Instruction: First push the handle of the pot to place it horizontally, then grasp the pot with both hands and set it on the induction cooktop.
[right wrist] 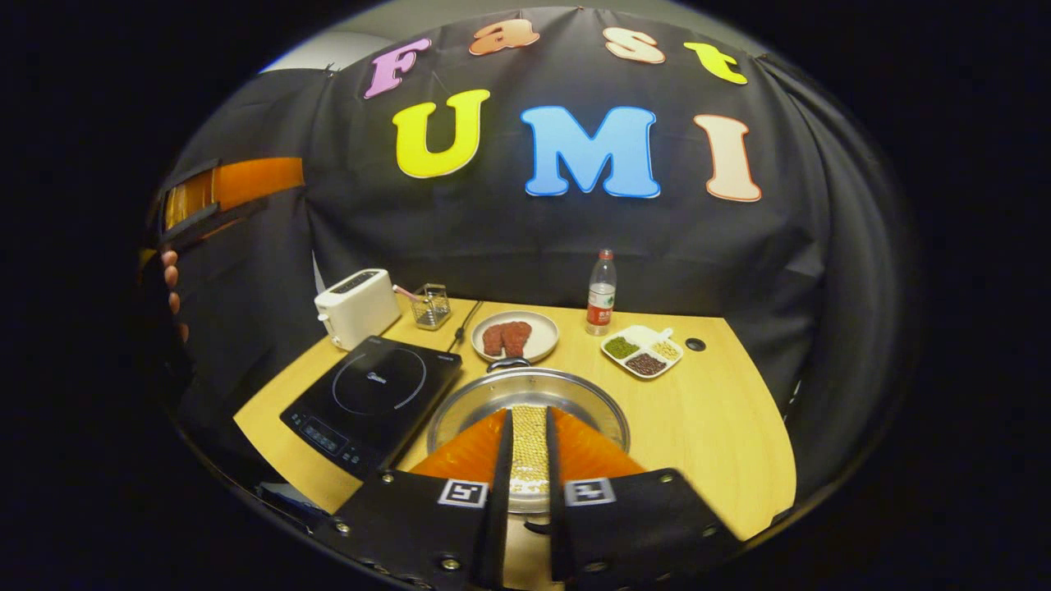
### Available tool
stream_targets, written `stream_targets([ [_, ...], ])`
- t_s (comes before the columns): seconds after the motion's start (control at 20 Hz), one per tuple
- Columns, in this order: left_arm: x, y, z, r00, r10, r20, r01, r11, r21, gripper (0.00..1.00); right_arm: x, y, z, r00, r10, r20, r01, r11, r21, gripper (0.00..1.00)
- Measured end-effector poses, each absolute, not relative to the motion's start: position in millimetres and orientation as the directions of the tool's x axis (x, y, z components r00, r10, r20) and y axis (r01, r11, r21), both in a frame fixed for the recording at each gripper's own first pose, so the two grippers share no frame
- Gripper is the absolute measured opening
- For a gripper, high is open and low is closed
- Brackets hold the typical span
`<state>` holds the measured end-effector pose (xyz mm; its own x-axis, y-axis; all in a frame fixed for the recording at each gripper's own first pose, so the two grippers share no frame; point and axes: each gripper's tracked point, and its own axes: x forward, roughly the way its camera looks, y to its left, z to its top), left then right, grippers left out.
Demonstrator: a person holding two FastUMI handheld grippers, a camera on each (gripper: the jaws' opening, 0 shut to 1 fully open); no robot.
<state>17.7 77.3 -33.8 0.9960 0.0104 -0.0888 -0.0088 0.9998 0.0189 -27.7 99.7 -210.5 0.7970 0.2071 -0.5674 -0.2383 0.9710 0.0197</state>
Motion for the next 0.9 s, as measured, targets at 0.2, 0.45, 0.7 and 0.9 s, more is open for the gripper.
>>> stream_targets([
  [0.2, 14.6, 83.4, -43.4, 0.993, 0.026, -0.112, -0.023, 0.999, 0.027, 0.97, -48.3, 98.4, -243.0, 0.703, 0.234, -0.671, -0.273, 0.961, 0.048, 0.01],
  [0.45, 11.5, 91.7, -43.9, 0.992, 0.047, -0.114, -0.044, 0.999, 0.028, 0.97, -73.7, 103.8, -292.0, 0.541, 0.264, -0.798, -0.272, 0.953, 0.131, 0.02],
  [0.7, 9.9, 102.1, -45.3, 0.991, 0.071, -0.115, -0.069, 0.997, 0.025, 0.97, -95.2, 109.5, -322.1, 0.417, 0.281, -0.865, -0.317, 0.936, 0.151, 0.02],
  [0.9, 7.8, 109.3, -46.8, 0.988, 0.09, -0.122, -0.087, 0.996, 0.031, 0.97, -108.1, 114.5, -346.8, 0.312, 0.281, -0.908, -0.319, 0.931, 0.178, 0.02],
])
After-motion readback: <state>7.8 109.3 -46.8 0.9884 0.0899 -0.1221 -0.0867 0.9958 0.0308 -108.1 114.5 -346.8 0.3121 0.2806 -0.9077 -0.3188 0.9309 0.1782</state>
